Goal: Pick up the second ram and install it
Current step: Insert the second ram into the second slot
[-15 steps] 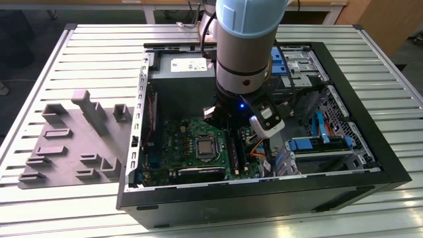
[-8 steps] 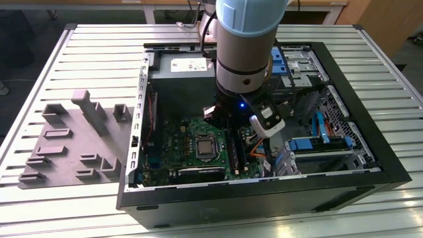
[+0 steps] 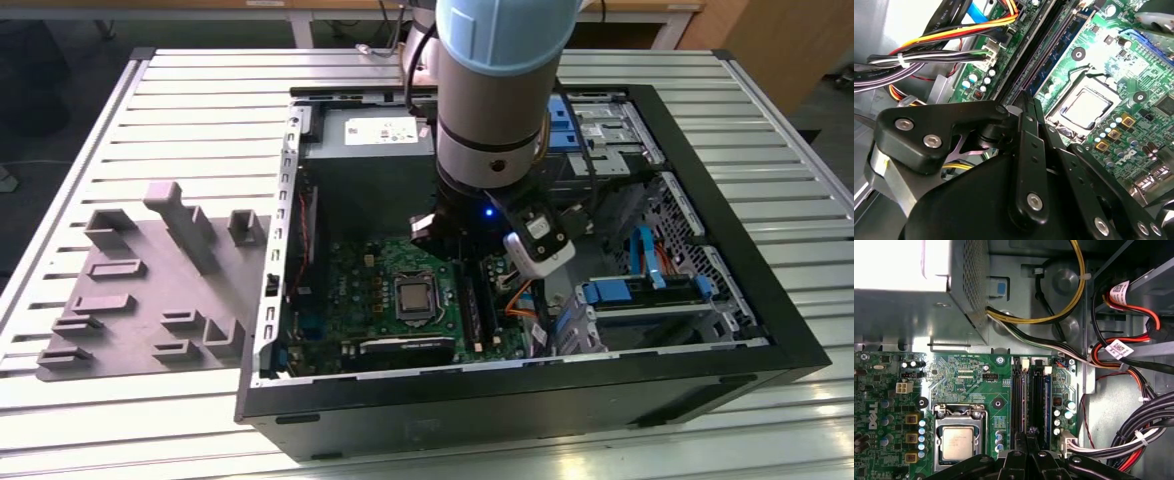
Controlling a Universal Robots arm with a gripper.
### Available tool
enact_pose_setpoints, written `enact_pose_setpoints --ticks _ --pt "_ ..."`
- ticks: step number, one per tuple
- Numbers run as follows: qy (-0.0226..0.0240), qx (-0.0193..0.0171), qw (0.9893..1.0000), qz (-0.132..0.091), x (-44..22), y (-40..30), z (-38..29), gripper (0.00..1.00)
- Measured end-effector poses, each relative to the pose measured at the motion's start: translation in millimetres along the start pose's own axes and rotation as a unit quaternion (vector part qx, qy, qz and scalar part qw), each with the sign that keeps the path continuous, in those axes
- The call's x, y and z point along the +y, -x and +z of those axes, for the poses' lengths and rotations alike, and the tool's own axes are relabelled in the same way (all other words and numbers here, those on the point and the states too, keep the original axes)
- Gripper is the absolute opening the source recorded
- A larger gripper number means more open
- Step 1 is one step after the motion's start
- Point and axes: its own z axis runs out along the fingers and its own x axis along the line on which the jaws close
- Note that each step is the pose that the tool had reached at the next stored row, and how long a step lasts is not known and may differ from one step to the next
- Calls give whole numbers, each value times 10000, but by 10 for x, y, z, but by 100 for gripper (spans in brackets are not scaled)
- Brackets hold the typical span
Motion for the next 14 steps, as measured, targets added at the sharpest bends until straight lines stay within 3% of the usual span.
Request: enact_pose_setpoints --ticks 14 --pt "-1 0 10000 0 -1 -2 30 11"
